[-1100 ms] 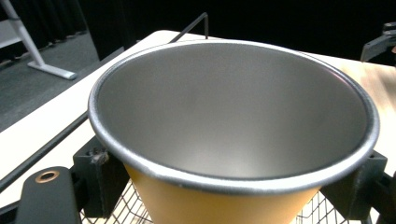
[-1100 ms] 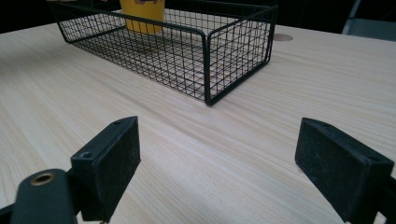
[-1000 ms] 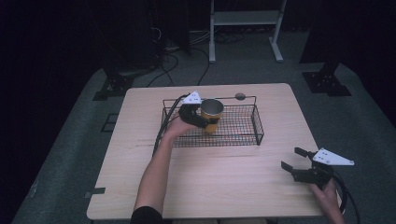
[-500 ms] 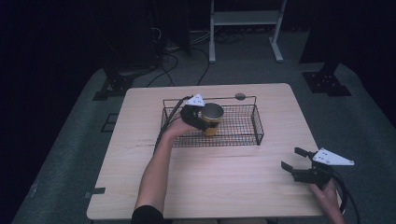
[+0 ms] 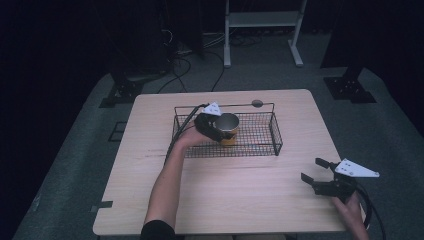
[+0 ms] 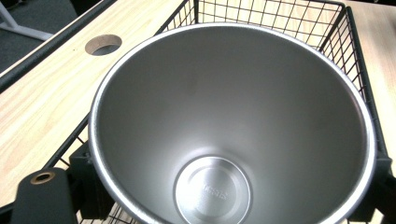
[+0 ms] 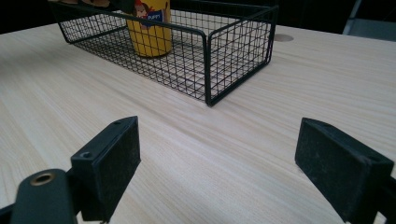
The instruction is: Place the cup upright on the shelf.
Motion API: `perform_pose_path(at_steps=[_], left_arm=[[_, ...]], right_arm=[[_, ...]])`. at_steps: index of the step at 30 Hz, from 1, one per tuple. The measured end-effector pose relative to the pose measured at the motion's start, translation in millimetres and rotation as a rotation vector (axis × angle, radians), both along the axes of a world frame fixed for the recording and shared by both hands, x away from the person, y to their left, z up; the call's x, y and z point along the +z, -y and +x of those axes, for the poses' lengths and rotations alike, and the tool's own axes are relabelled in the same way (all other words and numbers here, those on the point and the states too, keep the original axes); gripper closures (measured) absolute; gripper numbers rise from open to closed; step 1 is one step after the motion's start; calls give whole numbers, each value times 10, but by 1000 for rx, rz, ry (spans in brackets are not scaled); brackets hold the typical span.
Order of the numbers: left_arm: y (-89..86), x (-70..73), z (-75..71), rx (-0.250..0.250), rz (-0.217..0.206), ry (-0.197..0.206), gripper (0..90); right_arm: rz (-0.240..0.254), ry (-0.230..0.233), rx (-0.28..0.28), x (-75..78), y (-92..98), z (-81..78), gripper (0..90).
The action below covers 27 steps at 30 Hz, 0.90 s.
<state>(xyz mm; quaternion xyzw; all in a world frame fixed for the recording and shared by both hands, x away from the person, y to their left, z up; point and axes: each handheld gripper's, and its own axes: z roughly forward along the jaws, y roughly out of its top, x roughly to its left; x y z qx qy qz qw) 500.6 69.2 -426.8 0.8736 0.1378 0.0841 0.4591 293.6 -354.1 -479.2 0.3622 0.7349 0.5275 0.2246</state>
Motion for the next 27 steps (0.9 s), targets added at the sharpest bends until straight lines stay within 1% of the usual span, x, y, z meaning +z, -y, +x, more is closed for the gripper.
perform_pose_path(at_steps=[3, 5, 6, 7, 10, 11, 13, 15, 17, 19, 27], left_arm=[[-1, 11, -4, 1, -8, 2, 124], [-9, 39, -8, 7, -28, 11, 102], [-9, 39, -8, 7, -28, 11, 99], [-14, 59, -13, 13, -31, 23, 89], [-20, 76, -16, 18, -32, 29, 51], [-22, 83, -17, 24, -31, 33, 51], [-31, 98, -16, 29, -40, 36, 28], [-33, 108, -21, 29, -45, 40, 25], [-28, 117, -26, 28, -41, 45, 23], [-22, 136, -35, 23, -52, 50, 22], [-1, 199, -60, 23, -60, 70, 12]], right_arm=[[0, 0, 0, 0, 0, 0, 132], [1, 0, 1, 0, 0, 0, 132], [1, 0, 0, 0, 0, 0, 131], [1, 0, 0, 0, 0, 0, 131], [0, 0, 0, 0, 0, 0, 131], [-1, 1, 1, 0, 0, 0, 132], [0, 0, 1, 0, 0, 0, 132], [1, 0, 1, 0, 0, 0, 132], [-2, 1, 1, -1, -2, 0, 132], [-4, 1, 2, 0, -6, -2, 132], [-3, 2, 3, 0, -5, -2, 132]])
